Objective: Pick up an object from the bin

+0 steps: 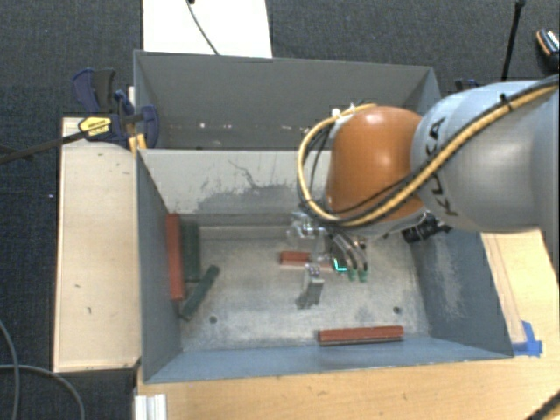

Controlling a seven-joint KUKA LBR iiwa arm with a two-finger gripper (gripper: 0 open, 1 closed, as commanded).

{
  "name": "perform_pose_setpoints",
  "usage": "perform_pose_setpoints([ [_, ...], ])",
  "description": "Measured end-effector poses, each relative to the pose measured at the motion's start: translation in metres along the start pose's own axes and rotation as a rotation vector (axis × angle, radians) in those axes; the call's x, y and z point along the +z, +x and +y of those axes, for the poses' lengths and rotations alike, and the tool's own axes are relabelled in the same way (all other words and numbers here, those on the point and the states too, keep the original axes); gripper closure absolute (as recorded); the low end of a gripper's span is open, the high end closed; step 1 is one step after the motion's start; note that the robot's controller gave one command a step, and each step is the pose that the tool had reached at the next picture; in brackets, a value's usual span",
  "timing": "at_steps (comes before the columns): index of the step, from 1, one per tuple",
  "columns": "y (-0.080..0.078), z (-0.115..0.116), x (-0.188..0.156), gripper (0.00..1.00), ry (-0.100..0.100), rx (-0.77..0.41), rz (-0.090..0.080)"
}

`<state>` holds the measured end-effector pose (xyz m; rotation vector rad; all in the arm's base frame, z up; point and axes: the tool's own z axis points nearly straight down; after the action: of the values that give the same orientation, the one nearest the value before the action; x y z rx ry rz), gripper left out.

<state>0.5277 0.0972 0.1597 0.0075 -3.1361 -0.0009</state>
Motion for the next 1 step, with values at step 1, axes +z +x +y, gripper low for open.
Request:
perform_pose_setpoints([
  [1, -0.0443, -0.0589, 0.0933, 0.00, 0.002, 0.018, -0.003],
])
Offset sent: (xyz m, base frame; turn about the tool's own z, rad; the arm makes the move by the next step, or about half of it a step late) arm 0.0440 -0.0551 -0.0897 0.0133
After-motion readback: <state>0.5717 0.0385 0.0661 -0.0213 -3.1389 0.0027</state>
